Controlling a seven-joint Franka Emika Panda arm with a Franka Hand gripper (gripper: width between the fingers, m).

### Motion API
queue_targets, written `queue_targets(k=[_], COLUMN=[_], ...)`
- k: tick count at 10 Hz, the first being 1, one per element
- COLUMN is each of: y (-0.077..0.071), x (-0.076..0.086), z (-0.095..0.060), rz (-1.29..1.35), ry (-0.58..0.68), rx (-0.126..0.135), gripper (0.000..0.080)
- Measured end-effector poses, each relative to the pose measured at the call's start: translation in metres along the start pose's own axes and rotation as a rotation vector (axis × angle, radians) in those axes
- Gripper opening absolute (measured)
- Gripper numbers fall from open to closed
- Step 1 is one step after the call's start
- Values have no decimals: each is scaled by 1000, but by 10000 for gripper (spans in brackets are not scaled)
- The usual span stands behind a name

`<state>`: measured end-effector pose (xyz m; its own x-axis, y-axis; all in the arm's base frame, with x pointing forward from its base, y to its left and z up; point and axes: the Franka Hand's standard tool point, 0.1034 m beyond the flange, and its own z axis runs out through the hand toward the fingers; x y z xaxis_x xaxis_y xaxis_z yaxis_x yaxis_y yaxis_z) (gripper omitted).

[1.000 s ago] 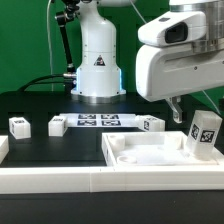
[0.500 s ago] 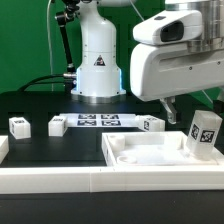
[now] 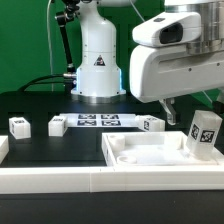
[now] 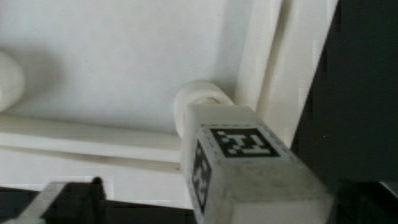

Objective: Assemble square table

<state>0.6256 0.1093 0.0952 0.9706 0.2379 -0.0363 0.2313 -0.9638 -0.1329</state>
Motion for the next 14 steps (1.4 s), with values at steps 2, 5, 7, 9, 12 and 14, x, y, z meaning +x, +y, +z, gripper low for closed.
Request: queue_targets(k=[2, 5, 7, 9, 12, 14], y=[-7, -6, -5, -4, -4, -4], x=[0, 5, 8, 8, 8, 8], z=[1, 1, 3, 5, 5, 5], rz=[71, 80, 72, 67, 67, 67], ry=[-9, -2, 1, -2, -2, -2], rx=[-19, -27, -26, -26, -26, -26], gripper=[649, 649, 649, 617, 432, 290])
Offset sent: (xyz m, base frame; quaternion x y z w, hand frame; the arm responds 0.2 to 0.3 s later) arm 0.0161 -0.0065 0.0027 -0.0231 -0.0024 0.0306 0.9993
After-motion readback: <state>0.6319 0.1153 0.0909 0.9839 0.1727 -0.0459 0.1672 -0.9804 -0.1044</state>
